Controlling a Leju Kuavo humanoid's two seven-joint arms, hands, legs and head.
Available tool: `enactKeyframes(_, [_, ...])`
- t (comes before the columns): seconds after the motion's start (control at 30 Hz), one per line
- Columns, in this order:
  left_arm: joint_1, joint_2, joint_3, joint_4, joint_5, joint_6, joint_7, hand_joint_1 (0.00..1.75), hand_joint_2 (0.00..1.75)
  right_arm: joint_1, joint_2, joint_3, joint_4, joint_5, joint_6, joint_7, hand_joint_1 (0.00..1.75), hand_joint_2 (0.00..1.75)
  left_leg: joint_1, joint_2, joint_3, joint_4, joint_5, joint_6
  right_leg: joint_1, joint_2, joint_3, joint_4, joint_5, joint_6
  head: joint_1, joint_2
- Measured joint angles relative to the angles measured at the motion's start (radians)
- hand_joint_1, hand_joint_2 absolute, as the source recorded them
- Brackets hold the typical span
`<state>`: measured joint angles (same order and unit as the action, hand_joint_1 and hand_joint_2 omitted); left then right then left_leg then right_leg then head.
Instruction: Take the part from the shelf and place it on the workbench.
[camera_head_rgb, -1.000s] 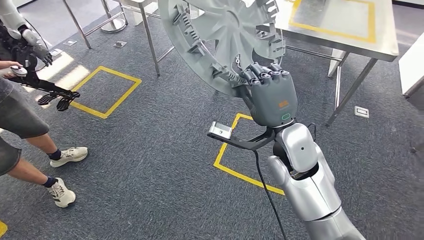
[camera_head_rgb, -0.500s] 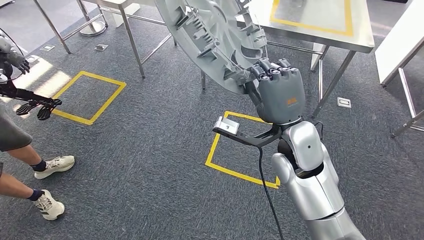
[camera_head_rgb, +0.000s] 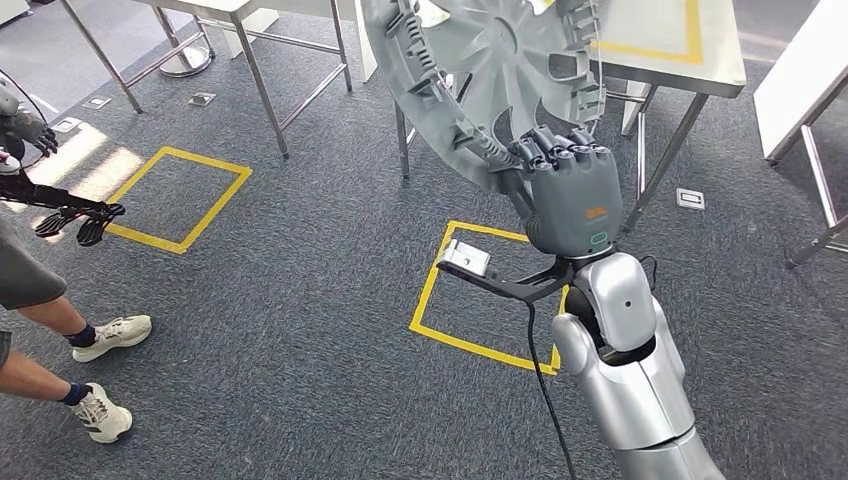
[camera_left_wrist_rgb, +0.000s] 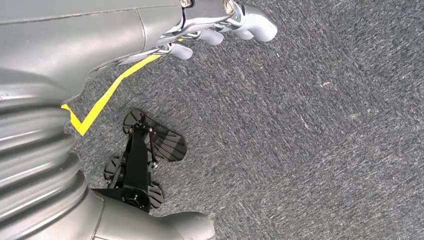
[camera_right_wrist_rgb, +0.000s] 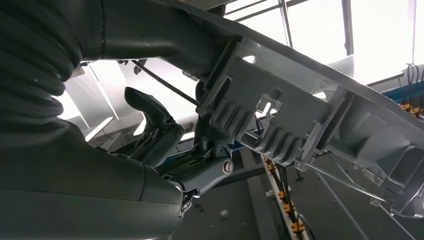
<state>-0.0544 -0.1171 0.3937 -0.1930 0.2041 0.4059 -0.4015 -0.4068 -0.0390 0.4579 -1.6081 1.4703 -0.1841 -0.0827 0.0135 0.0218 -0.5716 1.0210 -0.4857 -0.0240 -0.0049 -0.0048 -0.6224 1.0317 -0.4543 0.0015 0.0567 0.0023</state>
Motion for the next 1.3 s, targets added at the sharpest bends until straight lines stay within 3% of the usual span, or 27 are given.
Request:
enactKeyframes(0.1, [0.000, 0.000, 0.000, 0.000, 0.001, 0.000, -0.004, 0.00, 1.75, 0.000, 0.003, -0.006, -0.002, -0.001, -0.002, -0.001, 1.75, 1.75, 0.000, 0.000, 0.000, 0.000, 0.000, 0.000, 0.000, 0.001, 0.001, 0.000, 0.000, 0.000, 0.000, 0.000])
enactKeyframes(0.17, [0.000, 0.001, 0.000, 0.000, 0.002, 0.000, -0.007, 0.00, 1.75, 0.001, 0.005, -0.008, -0.005, -0.002, -0.003, -0.001, 1.75, 1.75, -0.003, 0.000, 0.000, -0.001, -0.001, 0.008, -0.004, 0.000, 0.004, -0.008, 0.004, 0.005, 0.000, 0.000])
enactKeyframes(0.27, [0.000, 0.000, 0.000, -0.001, 0.002, 0.000, -0.011, 0.00, 1.75, 0.004, 0.010, -0.015, -0.016, -0.002, -0.004, -0.002, 1.75, 1.75, 0.004, 0.004, 0.028, -0.046, 0.017, 0.022, -0.001, 0.002, 0.007, -0.007, -0.001, 0.016, 0.001, 0.000])
enactKeyframes(0.3, [-0.001, -0.001, 0.000, -0.001, 0.002, 0.000, -0.012, 0.00, 1.75, 0.004, 0.011, -0.019, -0.018, -0.002, -0.005, -0.002, 1.75, 1.75, 0.009, 0.006, 0.039, -0.062, 0.024, 0.023, -0.001, 0.004, -0.007, 0.026, -0.019, 0.020, 0.002, 0.000])
enactKeyframes(0.37, [-0.002, -0.002, 0.000, -0.001, 0.003, 0.000, -0.012, 0.00, 1.75, 0.006, 0.011, -0.025, -0.020, -0.002, -0.007, -0.001, 1.75, 1.75, 0.014, 0.008, 0.047, -0.072, 0.027, 0.024, -0.009, 0.007, -0.067, 0.143, -0.068, 0.029, 0.004, 0.000])
enactKeyframes(0.43, [-0.001, -0.002, 0.000, -0.001, 0.003, 0.000, -0.011, 0.00, 1.75, 0.012, 0.011, -0.030, -0.020, -0.002, -0.008, -0.002, 1.75, 1.75, 0.020, 0.008, 0.049, -0.068, 0.021, 0.016, -0.021, 0.007, -0.117, 0.221, -0.082, 0.040, 0.003, 0.000])
enactKeyframes(0.47, [0.000, -0.002, 0.000, -0.001, 0.003, 0.000, -0.011, 0.00, 1.75, 0.014, 0.011, -0.031, -0.020, -0.002, -0.008, -0.002, 1.75, 1.75, 0.025, 0.008, 0.050, -0.063, 0.016, 0.009, -0.028, 0.006, -0.117, 0.209, -0.062, 0.048, 0.003, 0.000])
enactKeyframes(0.53, [0.000, -0.003, 0.000, -0.001, 0.003, 0.000, -0.011, 0.00, 1.75, 0.018, 0.011, -0.031, -0.020, -0.002, -0.009, -0.003, 1.75, 1.75, 0.038, 0.008, 0.050, -0.044, -0.001, -0.010, -0.041, 0.000, -0.070, 0.097, 0.001, 0.067, 0.004, 0.000])
enactKeyframes(0.57, [-0.001, -0.001, 0.000, -0.001, 0.003, -0.001, -0.011, 0.00, 1.75, 0.020, 0.011, -0.031, -0.022, -0.001, -0.009, -0.003, 1.75, 1.75, 0.042, 0.007, 0.047, -0.031, -0.012, -0.023, -0.043, 0.000, -0.045, 0.045, 0.019, 0.071, 0.006, 0.000])
enactKeyframes(0.6, [-0.001, 0.001, 0.000, -0.001, 0.003, -0.001, -0.012, 0.00, 1.75, 0.022, 0.012, -0.032, -0.025, -0.001, -0.010, -0.003, 1.75, 1.75, 0.043, 0.006, 0.045, -0.020, -0.022, -0.033, -0.043, 0.000, -0.029, 0.015, 0.024, 0.065, 0.008, 0.000])
enactKeyframes(0.67, [-0.002, 0.003, 0.000, -0.002, 0.003, -0.002, -0.012, 0.00, 1.75, 0.026, 0.013, -0.037, -0.030, 0.000, -0.013, -0.002, 1.75, 1.75, 0.042, 0.004, 0.046, -0.014, -0.032, -0.049, -0.038, 0.007, -0.026, 0.017, 0.009, 0.038, 0.009, 0.000])
enactKeyframes(0.7, [-0.002, 0.001, 0.000, -0.002, 0.003, -0.002, -0.012, 0.00, 1.75, 0.027, 0.014, -0.039, -0.033, 0.000, -0.015, -0.003, 1.75, 1.75, 0.044, 0.004, 0.051, -0.017, -0.035, -0.054, -0.036, 0.009, -0.026, 0.023, 0.003, 0.023, 0.006, 0.000])
enactKeyframes(0.77, [-0.005, -0.001, 0.000, -0.002, 0.003, -0.002, -0.012, 0.00, 1.75, 0.028, 0.016, -0.042, -0.038, 0.000, -0.017, -0.005, 1.75, 1.75, 0.048, 0.002, 0.048, 0.005, -0.051, -0.057, -0.033, 0.012, -0.019, 0.024, -0.005, 0.005, 0.001, 0.000])
enactKeyframes(0.83, [-0.008, -0.001, 0.000, -0.002, 0.003, -0.003, -0.012, 0.00, 1.75, 0.028, 0.018, -0.045, -0.043, 0.000, -0.017, -0.006, 1.75, 1.75, 0.042, -0.005, -0.006, 0.110, -0.096, -0.050, -0.029, 0.014, -0.008, 0.023, -0.013, -0.010, -0.007, 0.000])
enactKeyframes(0.9, [-0.007, 0.000, 0.000, -0.002, 0.003, -0.003, -0.012, 0.00, 1.75, 0.028, 0.020, -0.046, -0.044, 0.000, -0.017, -0.006, 1.75, 1.75, 0.030, -0.010, -0.095, 0.255, -0.140, -0.040, -0.021, 0.016, -0.001, 0.023, -0.021, -0.021, -0.012, 0.000])
enactKeyframes(0.93, [-0.005, 0.000, 0.000, -0.002, 0.003, -0.003, -0.012, 0.00, 1.75, 0.029, 0.020, -0.047, -0.044, 0.000, -0.017, -0.005, 1.75, 1.75, 0.024, -0.011, -0.128, 0.296, -0.139, -0.033, -0.017, 0.019, 0.004, 0.023, -0.025, -0.024, -0.013, 0.000])
enactKeyframes(0.97, [-0.003, 0.000, 0.000, -0.002, 0.003, -0.003, -0.012, 0.00, 1.75, 0.030, 0.020, -0.047, -0.044, 0.000, -0.017, -0.005, 1.75, 1.75, 0.017, -0.012, -0.143, 0.298, -0.117, -0.023, -0.013, 0.023, 0.009, 0.023, -0.028, -0.026, -0.013, 0.000])
enactKeyframes(1.03, [-0.001, 0.001, 0.000, -0.002, 0.003, -0.003, -0.012, 0.00, 1.75, 0.031, 0.021, -0.048, -0.044, 0.000, -0.017, -0.005, 1.75, 1.75, 0.002, -0.017, -0.118, 0.191, -0.029, 0.000, -0.009, 0.031, 0.020, 0.023, -0.037, -0.026, -0.013, 0.000])
enactKeyframes(1.1, [-0.001, 0.003, 0.000, -0.001, 0.003, -0.003, -0.014, 0.00, 1.75, 0.032, 0.021, -0.049, -0.044, 0.000, -0.018, -0.008, 1.75, 1.75, -0.012, -0.026, -0.074, 0.069, 0.028, 0.019, -0.008, 0.037, 0.025, 0.022, -0.043, -0.021, -0.014, 0.000])
enactKeyframes(1.2, [-0.001, 0.005, 0.000, 0.000, 0.006, -0.002, -0.017, 0.00, 1.75, 0.034, 0.022, -0.053, -0.045, 0.001, -0.020, -0.014, 1.75, 1.75, -0.019, -0.030, -0.055, 0.024, 0.028, 0.023, -0.009, 0.043, 0.025, 0.016, -0.045, -0.005, -0.016, 0.000])
enactKeyframes(1.3, [-0.001, 0.004, 0.000, -0.001, 0.009, -0.002, -0.017, 0.00, 1.75, 0.035, 0.022, -0.060, -0.052, 0.000, -0.023, -0.016, 1.75, 1.75, -0.011, -0.028, -0.035, 0.001, 0.028, 0.033, -0.007, 0.034, 0.020, 0.036, -0.065, 0.010, -0.014, 0.000])
